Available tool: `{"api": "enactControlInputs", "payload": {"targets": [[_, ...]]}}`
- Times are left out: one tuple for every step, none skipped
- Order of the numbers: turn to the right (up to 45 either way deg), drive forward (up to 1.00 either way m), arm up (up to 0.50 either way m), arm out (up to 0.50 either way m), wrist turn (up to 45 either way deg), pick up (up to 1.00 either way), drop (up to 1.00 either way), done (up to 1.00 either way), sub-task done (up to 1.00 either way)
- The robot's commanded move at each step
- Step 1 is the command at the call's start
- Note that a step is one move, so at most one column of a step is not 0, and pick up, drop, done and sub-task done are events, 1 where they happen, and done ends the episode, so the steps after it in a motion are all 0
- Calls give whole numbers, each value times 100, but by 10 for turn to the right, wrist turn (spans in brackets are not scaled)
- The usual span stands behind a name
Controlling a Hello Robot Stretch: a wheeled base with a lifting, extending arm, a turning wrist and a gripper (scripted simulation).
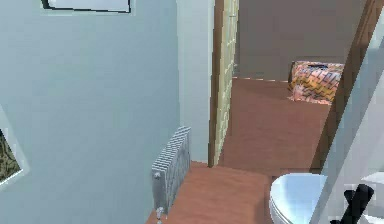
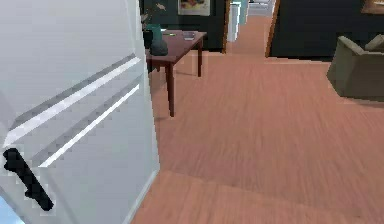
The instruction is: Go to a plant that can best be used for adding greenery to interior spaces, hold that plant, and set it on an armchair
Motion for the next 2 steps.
{"api": "enactControlInputs", "payload": {"targets": [[150,0,0,0,0,0,0,0,0],[0,50,0,0,0,0,0,0,0]]}}
